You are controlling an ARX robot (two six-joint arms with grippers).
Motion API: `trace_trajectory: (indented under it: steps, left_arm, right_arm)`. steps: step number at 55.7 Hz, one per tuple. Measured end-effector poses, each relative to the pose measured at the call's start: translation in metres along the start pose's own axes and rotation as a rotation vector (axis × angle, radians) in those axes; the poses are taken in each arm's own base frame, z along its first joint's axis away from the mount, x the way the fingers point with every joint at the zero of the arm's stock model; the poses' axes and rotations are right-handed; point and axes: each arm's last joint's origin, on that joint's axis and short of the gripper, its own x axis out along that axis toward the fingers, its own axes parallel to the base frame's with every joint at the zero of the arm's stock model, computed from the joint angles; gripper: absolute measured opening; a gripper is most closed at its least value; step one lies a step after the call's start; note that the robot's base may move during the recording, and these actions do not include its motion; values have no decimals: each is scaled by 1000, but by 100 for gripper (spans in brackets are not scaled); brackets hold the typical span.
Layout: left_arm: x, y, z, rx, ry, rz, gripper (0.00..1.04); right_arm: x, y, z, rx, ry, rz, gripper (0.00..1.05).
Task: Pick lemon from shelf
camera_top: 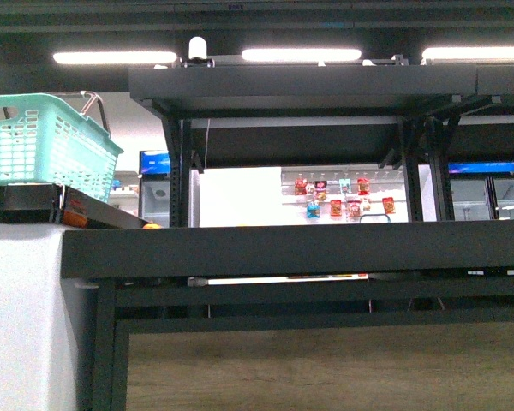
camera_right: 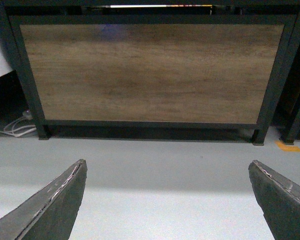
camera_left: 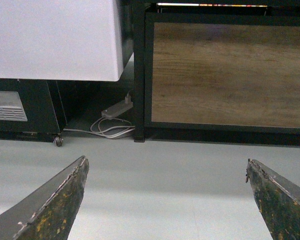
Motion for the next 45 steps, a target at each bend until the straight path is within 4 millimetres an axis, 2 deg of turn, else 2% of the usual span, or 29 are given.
trace_trajectory:
  steps: [45]
  left_arm:
    - [0,0,0,0,0,1,97]
  right_arm:
    - [0,0,0,0,0,2,97]
